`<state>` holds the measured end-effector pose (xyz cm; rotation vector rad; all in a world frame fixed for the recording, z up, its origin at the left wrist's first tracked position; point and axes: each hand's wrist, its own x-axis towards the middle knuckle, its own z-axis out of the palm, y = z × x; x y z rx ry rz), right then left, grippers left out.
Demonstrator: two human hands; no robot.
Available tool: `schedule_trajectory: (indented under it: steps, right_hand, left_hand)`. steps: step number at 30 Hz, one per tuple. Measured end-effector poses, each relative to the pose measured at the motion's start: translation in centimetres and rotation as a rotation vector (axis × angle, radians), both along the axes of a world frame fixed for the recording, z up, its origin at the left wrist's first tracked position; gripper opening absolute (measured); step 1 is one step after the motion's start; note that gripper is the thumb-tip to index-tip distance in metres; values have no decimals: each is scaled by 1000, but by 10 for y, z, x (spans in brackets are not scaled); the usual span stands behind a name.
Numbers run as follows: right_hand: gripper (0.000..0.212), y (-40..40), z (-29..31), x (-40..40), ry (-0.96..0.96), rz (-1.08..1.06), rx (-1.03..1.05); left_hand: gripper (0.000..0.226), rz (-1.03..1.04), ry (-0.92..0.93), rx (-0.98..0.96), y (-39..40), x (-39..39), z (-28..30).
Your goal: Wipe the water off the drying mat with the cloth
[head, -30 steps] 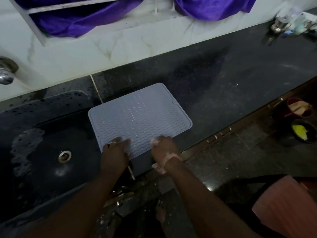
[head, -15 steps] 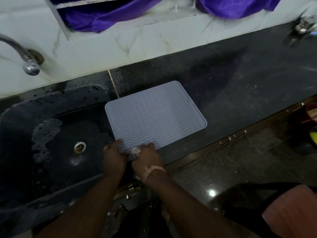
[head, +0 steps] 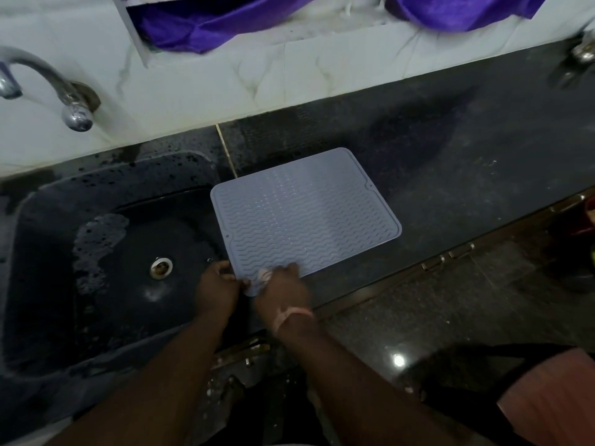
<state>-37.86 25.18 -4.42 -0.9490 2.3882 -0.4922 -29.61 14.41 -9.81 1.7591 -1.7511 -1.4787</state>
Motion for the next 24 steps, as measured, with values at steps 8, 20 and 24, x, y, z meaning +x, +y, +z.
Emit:
schedule_trajectory:
  steps: [8, 20, 24]
  right_hand:
    - [25, 32, 6, -131, -121, -374, -91]
    - [42, 39, 0, -126, 109, -166, 101]
    - [27, 24, 3, -65, -1, -64, -24]
  left_hand:
    - [53, -163, -55, -151, -2, -7, 0]
    - [65, -416, -292, -280, -12, -6, -12]
    - [59, -451, -329, -295, -12, -12, -5]
